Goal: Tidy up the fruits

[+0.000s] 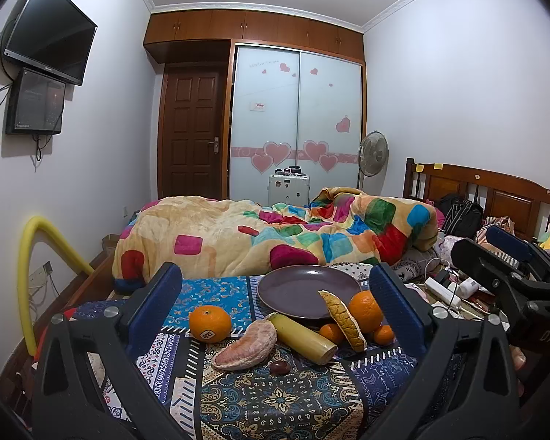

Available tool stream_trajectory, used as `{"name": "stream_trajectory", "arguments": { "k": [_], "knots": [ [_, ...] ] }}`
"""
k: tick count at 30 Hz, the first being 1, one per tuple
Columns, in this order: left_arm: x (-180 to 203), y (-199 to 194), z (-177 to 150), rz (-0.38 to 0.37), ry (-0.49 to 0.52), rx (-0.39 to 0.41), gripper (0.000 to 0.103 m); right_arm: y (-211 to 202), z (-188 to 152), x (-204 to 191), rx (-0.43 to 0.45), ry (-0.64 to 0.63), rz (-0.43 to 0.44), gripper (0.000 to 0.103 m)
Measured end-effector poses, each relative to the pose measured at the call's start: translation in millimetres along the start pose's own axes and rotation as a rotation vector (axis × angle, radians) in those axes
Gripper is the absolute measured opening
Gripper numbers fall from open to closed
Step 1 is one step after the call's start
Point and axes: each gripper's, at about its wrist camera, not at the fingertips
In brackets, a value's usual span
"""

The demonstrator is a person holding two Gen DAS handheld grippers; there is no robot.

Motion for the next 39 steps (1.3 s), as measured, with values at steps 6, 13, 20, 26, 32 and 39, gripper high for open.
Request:
{"name": "stream_trajectory", "arguments": {
  "k": [6,13,20,26,32,39],
  "knots": [
    [-1,1,-1,0.002,0.001,-0.001,0.103,0,0,1,-0.002,0.002,0.004,0.103],
    [-1,0,-1,0.002,0.001,-0.003,0.103,2,0,0,-0.003,0.002,0.009,0.103],
    [-2,2,-4,0.009,0.003,-0.01,0.103,4,-1,-2,-0.009,0.006,0.015,0.103],
    [-3,4,-7,0.013,0.001,-0.014,0.103,5,-3,-2,-0.013,0.009,0.018,0.103],
    [-5,8,-8,0.021,-0.003,-0.027,0.103,10,-7,0,-0.024,0.011,0.02,0.103],
    [-19,31,-12,0.048,-0.004,-0.096,0.103,31,-18,10,-0.079,-0.022,-0.025,0.103]
  ]
}}
Point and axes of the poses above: each gripper's, at about its wrist camera, not at the fingertips, and y roughly the way its jaws point, x to its right, z to its top, and after that the axes turned 2 degrees about -z, right-handed
